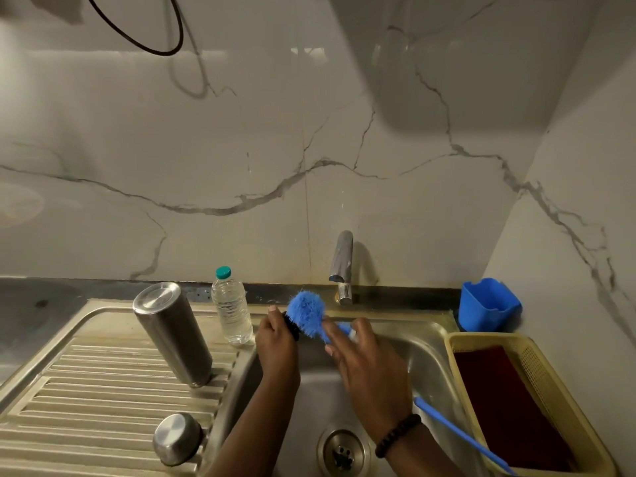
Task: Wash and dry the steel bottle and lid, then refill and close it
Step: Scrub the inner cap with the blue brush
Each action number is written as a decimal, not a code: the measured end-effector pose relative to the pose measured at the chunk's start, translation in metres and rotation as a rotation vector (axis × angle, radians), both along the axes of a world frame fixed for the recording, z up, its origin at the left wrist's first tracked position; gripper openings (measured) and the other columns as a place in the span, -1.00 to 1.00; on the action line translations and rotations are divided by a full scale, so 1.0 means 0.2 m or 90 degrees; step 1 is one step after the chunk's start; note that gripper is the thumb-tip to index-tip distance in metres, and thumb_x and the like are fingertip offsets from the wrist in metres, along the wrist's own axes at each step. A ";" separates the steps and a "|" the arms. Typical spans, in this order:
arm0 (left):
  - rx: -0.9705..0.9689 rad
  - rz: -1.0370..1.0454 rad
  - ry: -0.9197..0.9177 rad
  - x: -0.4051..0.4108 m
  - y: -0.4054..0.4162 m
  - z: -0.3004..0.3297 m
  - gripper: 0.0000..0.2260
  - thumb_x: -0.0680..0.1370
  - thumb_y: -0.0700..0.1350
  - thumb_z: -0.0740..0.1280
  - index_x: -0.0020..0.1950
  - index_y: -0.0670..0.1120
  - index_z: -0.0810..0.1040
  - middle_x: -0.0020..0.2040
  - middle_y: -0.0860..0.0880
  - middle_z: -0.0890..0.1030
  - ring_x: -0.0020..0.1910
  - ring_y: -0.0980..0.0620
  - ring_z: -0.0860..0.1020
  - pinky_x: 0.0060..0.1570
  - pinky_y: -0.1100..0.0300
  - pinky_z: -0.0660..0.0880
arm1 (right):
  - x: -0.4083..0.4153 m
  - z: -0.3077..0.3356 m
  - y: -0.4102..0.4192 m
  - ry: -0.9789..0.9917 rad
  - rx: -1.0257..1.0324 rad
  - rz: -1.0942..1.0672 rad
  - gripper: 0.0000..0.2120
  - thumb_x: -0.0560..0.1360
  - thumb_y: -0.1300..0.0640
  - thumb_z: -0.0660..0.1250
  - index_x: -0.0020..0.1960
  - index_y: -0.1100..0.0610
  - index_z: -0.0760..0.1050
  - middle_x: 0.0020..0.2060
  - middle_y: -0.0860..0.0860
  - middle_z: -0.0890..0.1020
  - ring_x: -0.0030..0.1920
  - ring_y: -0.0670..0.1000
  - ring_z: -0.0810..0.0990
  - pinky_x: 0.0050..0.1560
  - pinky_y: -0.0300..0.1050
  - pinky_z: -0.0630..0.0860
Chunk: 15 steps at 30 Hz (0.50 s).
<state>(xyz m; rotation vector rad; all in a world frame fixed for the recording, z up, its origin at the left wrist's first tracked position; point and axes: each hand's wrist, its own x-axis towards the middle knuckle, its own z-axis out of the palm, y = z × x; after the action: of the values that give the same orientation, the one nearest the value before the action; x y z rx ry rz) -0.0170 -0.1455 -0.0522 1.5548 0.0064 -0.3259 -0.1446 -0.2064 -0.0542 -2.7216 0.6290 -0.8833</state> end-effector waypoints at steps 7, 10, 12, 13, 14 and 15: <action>0.040 -0.085 -0.181 -0.05 0.01 -0.08 -0.80 0.69 -0.02 0.13 0.03 -0.08 0.48 0.08 -0.16 0.48 0.01 -0.06 0.54 -0.11 0.18 0.53 | 0.01 0.01 -0.06 0.045 0.001 -0.020 -0.54 0.37 0.05 0.54 0.24 -0.03 0.55 0.00 0.00 0.61 -0.37 -0.16 0.56 -0.41 -0.47 0.40; 0.039 -0.072 -0.152 -0.01 0.01 -0.09 -0.76 0.69 0.01 0.13 -0.01 -0.07 0.50 0.05 -0.19 0.52 0.00 -0.12 0.55 0.02 -0.11 0.58 | -0.01 0.03 -0.06 0.034 0.034 -0.018 -0.58 0.41 0.01 0.49 0.25 -0.08 0.52 0.03 -0.02 0.59 -0.39 -0.17 0.53 -0.43 -0.51 0.34; 0.056 -0.028 -0.131 0.01 0.00 -0.10 -0.73 0.69 0.02 0.12 -0.05 -0.10 0.49 0.00 -0.22 0.53 -0.05 -0.14 0.56 -0.03 -0.10 0.56 | -0.03 0.03 -0.03 0.041 0.020 -0.011 -0.56 0.42 -0.01 0.47 0.28 -0.08 0.50 0.03 -0.01 0.58 -0.40 -0.15 0.54 -0.48 -0.41 0.46; 0.054 -0.004 -0.121 0.01 0.00 -0.10 -0.71 0.69 0.01 0.12 -0.07 -0.12 0.49 -0.05 -0.23 0.54 -0.09 -0.14 0.56 -0.10 -0.04 0.54 | -0.04 0.02 0.00 0.052 -0.005 -0.006 -0.54 0.39 -0.01 0.48 0.28 -0.07 0.51 0.01 0.00 0.59 -0.41 -0.13 0.54 -0.51 -0.36 0.49; 0.052 0.010 -0.113 0.00 -0.01 -0.09 -0.71 0.70 -0.01 0.12 -0.08 -0.13 0.48 -0.08 -0.21 0.53 -0.11 -0.12 0.55 -0.16 0.04 0.51 | -0.04 0.01 0.02 0.068 -0.028 -0.004 -0.50 0.37 0.00 0.49 0.28 -0.05 0.51 0.00 0.02 0.59 -0.41 -0.12 0.55 -0.52 -0.32 0.50; 0.056 0.012 -0.115 0.00 -0.01 -0.09 -0.72 0.70 -0.02 0.12 -0.07 -0.13 0.48 -0.09 -0.19 0.52 -0.11 -0.10 0.55 -0.19 0.09 0.48 | -0.04 0.00 0.04 0.084 -0.035 -0.009 -0.47 0.35 0.02 0.51 0.30 -0.04 0.51 0.00 0.04 0.59 -0.40 -0.11 0.56 -0.52 -0.30 0.51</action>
<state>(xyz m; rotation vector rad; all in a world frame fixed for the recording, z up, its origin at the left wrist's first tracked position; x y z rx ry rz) -0.0179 -0.1479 -0.0708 1.6651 -0.1067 -0.1718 -0.1534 -0.1990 -0.0541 -2.8461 0.6586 -0.7385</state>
